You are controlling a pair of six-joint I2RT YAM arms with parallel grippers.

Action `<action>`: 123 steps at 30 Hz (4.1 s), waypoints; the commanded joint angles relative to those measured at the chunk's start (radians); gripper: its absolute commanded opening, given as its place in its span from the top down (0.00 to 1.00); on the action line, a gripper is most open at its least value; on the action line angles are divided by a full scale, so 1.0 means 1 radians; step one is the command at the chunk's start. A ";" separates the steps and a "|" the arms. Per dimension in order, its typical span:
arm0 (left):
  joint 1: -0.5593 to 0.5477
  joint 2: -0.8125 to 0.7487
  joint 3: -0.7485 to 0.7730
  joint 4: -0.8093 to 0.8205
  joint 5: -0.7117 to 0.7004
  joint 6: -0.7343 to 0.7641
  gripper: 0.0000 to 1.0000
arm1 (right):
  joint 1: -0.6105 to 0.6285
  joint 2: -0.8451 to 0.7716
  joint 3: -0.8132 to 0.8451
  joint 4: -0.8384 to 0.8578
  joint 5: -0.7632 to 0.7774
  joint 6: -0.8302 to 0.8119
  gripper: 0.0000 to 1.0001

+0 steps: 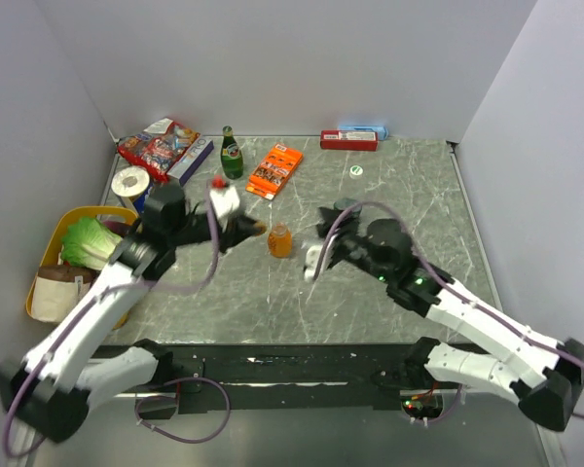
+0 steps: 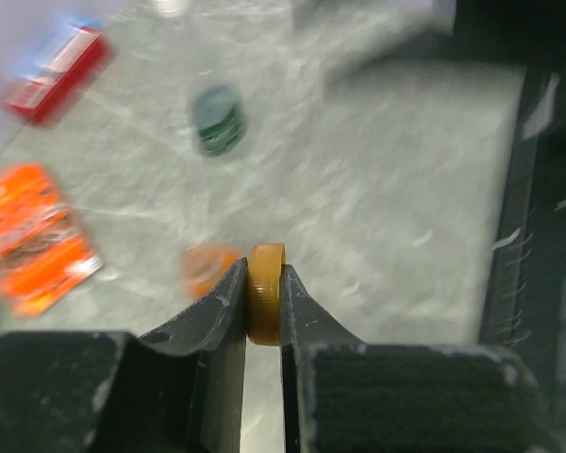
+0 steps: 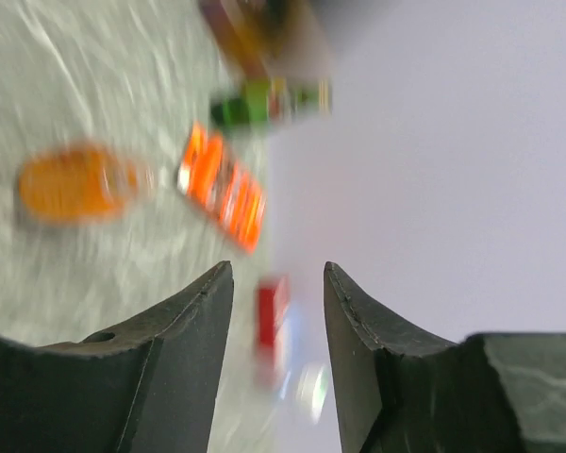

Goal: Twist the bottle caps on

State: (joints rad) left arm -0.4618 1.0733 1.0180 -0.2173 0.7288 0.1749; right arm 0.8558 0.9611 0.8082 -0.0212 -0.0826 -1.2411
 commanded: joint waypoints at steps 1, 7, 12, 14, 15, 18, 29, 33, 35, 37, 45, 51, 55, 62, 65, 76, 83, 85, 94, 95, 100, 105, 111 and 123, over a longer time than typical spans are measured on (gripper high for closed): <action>-0.020 -0.205 -0.223 -0.111 -0.193 0.442 0.99 | -0.127 -0.018 0.091 -0.186 0.081 0.323 0.49; -0.086 -0.222 -0.516 0.209 -0.532 0.578 0.99 | -0.228 0.076 0.212 -0.229 0.136 0.514 0.49; -0.117 -0.046 -0.619 0.436 -0.724 0.669 0.99 | -0.247 0.096 0.243 -0.240 0.133 0.557 0.50; -0.126 0.022 -0.639 0.521 -0.726 0.679 0.99 | -0.254 0.096 0.241 -0.238 0.132 0.569 0.50; -0.130 0.042 -0.645 0.544 -0.756 0.678 0.99 | -0.255 0.094 0.240 -0.240 0.127 0.571 0.50; -0.146 0.103 -0.651 0.590 -0.752 0.661 0.99 | -0.258 0.094 0.230 -0.237 0.124 0.582 0.50; -0.251 0.149 -0.799 0.662 -0.726 0.742 0.99 | -0.265 0.088 0.203 -0.221 0.119 0.601 0.50; -0.273 0.148 -0.818 0.668 -0.726 0.750 0.97 | -0.267 0.088 0.194 -0.226 0.116 0.606 0.50; -0.290 0.143 -0.831 0.659 -0.726 0.756 0.89 | -0.267 0.088 0.187 -0.223 0.116 0.608 0.50; -0.297 0.137 -0.831 0.606 -0.700 0.759 0.68 | -0.267 0.087 0.181 -0.221 0.115 0.609 0.50; -0.307 -0.044 -0.835 0.400 -0.589 0.752 0.04 | -0.267 0.087 0.178 -0.229 0.113 0.615 0.50; -0.287 -0.409 -0.687 0.055 -0.534 0.543 0.04 | -0.268 0.116 0.236 -0.278 0.058 0.621 0.41; -0.218 -0.484 -0.481 0.019 -0.673 0.207 0.04 | -0.268 0.217 0.345 -0.422 -0.190 0.605 0.34; 0.107 -0.325 -0.152 -0.125 -0.770 -0.362 0.04 | -0.172 0.435 0.528 -0.560 -0.520 0.502 0.26; 0.205 -0.274 -0.063 -0.103 -0.714 -0.434 0.04 | -0.092 0.560 0.662 -0.639 -0.585 0.405 0.21; 0.278 -0.139 0.189 -0.001 -0.718 -0.454 0.04 | 0.054 1.077 1.108 -0.872 -0.589 0.238 0.21; 0.373 -0.205 0.098 -0.007 -0.582 -0.538 0.04 | 0.089 1.168 1.102 -0.918 -0.542 0.140 0.23; 0.376 -0.234 0.070 -0.004 -0.569 -0.555 0.04 | 0.097 1.176 1.082 -0.863 -0.504 0.147 0.24; 0.397 -0.259 0.024 0.007 -0.526 -0.569 0.04 | 0.111 1.240 1.073 -0.754 -0.454 0.193 0.26; 0.397 -0.260 0.019 0.010 -0.523 -0.568 0.04 | 0.114 1.245 1.068 -0.744 -0.453 0.196 0.26; 0.397 -0.276 0.013 0.013 -0.511 -0.543 0.04 | 0.129 1.272 1.068 -0.752 -0.457 0.219 0.27; 0.397 -0.303 -0.016 0.018 -0.516 -0.522 0.04 | 0.138 1.295 1.068 -0.724 -0.447 0.261 0.29; 0.397 -0.309 -0.044 0.036 -0.511 -0.526 0.04 | 0.138 1.311 1.068 -0.718 -0.419 0.235 0.32; 0.397 -0.303 -0.071 0.081 -0.513 -0.502 0.04 | 0.137 1.323 1.042 -0.717 -0.370 0.173 0.37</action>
State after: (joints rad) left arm -0.0704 0.7734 0.9516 -0.1982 0.2050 -0.3408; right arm 0.9924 2.2829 1.8561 -0.7597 -0.4725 -1.0462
